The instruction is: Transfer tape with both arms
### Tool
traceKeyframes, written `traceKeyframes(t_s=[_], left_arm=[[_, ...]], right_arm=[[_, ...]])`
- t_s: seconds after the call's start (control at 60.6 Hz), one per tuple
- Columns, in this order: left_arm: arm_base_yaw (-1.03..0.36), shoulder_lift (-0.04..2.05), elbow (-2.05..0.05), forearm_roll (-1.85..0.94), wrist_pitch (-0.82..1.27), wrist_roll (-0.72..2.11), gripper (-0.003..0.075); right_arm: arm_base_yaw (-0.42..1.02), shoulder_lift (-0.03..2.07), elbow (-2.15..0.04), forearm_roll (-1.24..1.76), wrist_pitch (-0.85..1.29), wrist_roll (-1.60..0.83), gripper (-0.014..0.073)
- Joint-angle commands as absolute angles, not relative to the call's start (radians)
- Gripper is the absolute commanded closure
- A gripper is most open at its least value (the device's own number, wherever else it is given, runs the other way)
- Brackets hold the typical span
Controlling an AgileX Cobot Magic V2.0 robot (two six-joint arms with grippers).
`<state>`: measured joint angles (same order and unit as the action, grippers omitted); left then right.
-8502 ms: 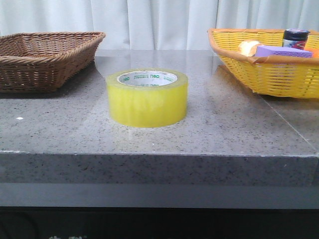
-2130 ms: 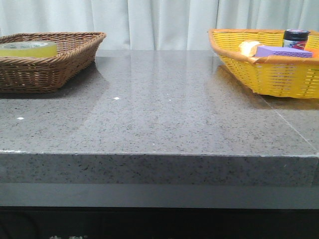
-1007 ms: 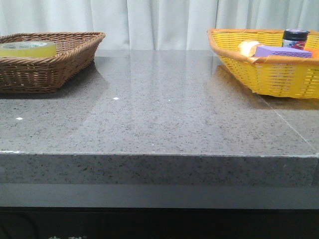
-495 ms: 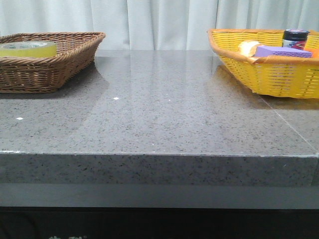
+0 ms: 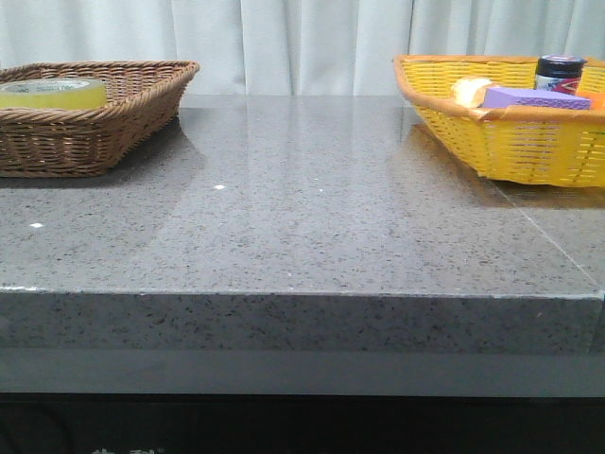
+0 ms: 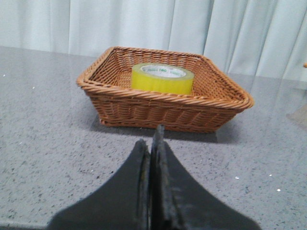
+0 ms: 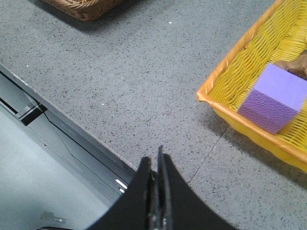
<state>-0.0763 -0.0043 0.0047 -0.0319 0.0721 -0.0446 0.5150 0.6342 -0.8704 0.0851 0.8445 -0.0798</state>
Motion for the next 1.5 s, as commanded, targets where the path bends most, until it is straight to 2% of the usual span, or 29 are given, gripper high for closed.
traceKeyframes(t_s=[0.0,1.172,1.271,1.486], left_arm=[[-0.084,-0.024,0.011,-0.03,-0.034,-0.045,0.0741],[-0.053,-0.023,0.011,-0.03,-0.044,-0.045,0.0741],[-0.053,-0.023,0.011,-0.03,-0.044,-0.045,0.0741],[-0.053,-0.023,0.011,-0.03,-0.044,-0.045,0.0741]], right_arm=[[0.508,0.633,-0.893,0.092,0.78,-0.084,0.0661],[0.507,0.617,-0.892,0.089,0.777,-0.084,0.0661],[0.469,0.589,-0.883,0.088,0.776,-0.084,0.0661],[0.282,0.462,-0.753,0.085,0.667,-0.084,0.0661]])
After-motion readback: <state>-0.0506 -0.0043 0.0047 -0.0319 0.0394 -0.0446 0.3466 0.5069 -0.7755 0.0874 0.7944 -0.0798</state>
